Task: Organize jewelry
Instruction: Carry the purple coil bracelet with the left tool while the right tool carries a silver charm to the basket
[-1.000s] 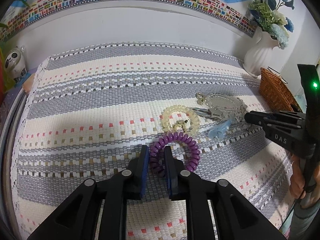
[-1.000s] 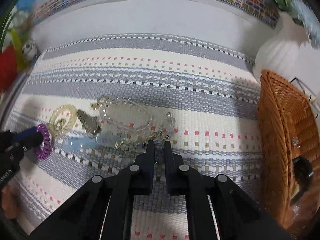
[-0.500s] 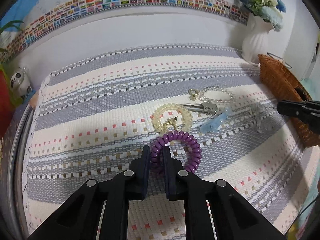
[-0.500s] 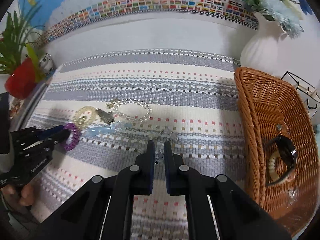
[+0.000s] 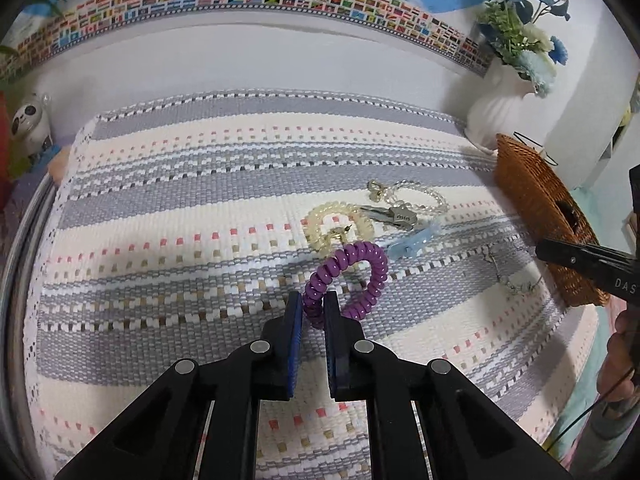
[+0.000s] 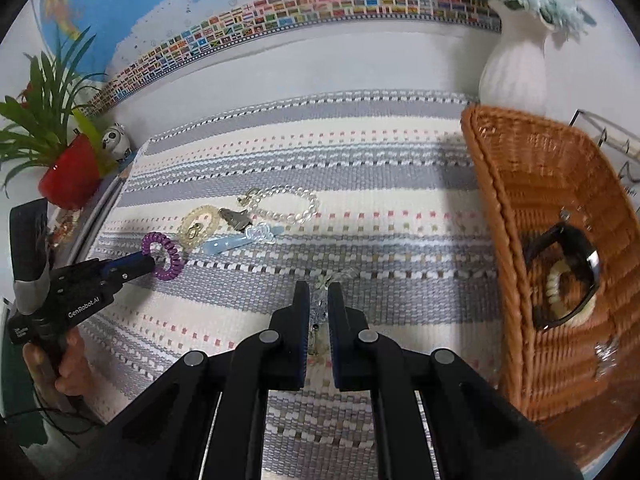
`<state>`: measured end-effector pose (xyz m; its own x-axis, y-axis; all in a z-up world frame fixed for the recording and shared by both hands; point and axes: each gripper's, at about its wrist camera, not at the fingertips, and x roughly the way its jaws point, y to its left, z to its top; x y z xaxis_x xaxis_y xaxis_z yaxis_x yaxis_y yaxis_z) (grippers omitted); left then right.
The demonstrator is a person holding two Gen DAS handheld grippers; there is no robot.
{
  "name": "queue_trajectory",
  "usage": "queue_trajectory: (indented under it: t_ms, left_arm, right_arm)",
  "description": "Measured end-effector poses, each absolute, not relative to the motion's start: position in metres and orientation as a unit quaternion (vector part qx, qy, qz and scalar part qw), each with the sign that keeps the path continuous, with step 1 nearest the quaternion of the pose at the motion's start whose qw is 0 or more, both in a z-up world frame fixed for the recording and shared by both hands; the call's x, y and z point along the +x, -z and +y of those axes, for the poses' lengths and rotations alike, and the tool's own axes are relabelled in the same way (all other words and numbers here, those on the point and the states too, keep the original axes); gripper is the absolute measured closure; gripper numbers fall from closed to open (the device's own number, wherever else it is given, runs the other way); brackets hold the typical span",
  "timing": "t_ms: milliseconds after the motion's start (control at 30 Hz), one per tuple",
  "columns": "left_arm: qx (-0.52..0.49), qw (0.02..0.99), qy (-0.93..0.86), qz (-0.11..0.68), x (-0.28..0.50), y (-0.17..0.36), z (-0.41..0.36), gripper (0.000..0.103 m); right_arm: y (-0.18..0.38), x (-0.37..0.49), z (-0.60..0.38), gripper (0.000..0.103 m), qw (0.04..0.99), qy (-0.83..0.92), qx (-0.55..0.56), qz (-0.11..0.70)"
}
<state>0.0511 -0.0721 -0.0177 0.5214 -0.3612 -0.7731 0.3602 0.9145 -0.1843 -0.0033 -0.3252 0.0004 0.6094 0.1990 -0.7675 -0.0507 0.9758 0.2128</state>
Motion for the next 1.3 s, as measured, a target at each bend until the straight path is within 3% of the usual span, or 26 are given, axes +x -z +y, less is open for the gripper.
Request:
queue_trajectory:
  t_ms: [800, 1300]
  left_arm:
    - [0.018, 0.893, 0.216, 0.394, 0.03, -0.028, -0.084, 0.093]
    - [0.103, 0.885, 0.299, 0.342, 0.012, -0.094, -0.225, 0.093]
  right_arm:
    - [-0.062, -0.034, -0.336, 0.093, 0.922, -0.079, 0.091, 0.367]
    - [-0.118, -0.079, -0.417, 0.093, 0.951, -0.027, 0.1, 0.292]
